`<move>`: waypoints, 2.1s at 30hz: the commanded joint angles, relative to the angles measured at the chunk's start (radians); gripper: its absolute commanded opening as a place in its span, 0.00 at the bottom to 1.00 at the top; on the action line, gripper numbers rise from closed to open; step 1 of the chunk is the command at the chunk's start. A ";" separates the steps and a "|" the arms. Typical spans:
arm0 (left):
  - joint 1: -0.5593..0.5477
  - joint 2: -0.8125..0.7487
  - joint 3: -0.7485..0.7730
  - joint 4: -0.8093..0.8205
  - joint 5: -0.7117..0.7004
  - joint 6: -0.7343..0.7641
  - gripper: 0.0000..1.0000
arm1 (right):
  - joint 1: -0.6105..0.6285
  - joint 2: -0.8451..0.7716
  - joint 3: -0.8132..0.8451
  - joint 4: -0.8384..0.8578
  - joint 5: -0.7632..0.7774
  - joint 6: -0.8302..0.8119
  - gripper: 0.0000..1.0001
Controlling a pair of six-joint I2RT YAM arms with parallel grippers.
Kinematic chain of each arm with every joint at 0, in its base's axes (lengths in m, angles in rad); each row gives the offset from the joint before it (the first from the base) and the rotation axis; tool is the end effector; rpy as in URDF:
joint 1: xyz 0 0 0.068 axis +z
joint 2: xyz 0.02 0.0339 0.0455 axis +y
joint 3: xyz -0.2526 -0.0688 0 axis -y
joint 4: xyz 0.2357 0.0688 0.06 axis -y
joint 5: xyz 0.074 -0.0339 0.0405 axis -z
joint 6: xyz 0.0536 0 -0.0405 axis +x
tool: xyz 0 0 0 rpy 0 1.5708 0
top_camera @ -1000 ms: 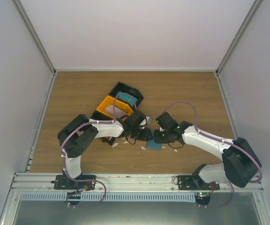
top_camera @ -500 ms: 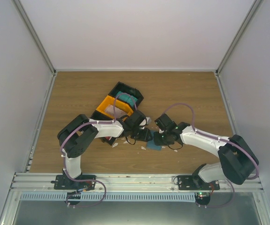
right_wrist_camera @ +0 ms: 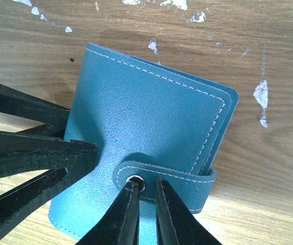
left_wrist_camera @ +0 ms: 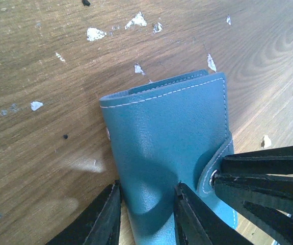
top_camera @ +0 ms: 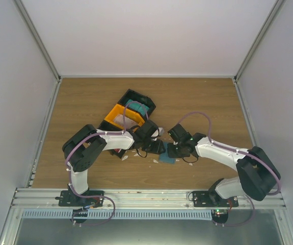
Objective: Put the credit cards into the card holder
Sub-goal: Close the card holder at the center of the board.
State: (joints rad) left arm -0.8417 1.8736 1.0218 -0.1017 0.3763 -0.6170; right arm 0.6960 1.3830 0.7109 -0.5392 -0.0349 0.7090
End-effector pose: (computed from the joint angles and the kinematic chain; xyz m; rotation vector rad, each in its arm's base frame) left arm 0.2301 -0.2871 0.1158 0.4760 2.7245 -0.9785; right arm 0.1826 0.1550 0.1424 0.0095 2.8659 0.3746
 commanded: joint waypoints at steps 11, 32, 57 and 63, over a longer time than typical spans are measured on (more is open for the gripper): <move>-0.002 -0.010 -0.013 0.010 -0.007 0.014 0.32 | 0.006 0.035 0.010 0.011 0.018 0.003 0.11; -0.002 0.001 -0.012 0.013 -0.007 0.014 0.32 | 0.007 0.078 -0.012 0.026 0.008 -0.011 0.03; 0.000 -0.095 -0.007 -0.001 -0.078 0.013 0.34 | 0.013 -0.019 0.098 -0.102 0.148 0.021 0.10; -0.001 -0.238 0.020 -0.063 -0.145 0.083 0.50 | 0.013 -0.183 0.188 -0.150 0.225 0.003 0.20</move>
State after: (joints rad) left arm -0.8417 1.7535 1.0176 -0.1455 0.3046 -0.5930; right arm 0.7059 1.3018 0.8295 -0.6403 0.0906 0.7162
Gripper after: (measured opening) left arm 0.470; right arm 0.180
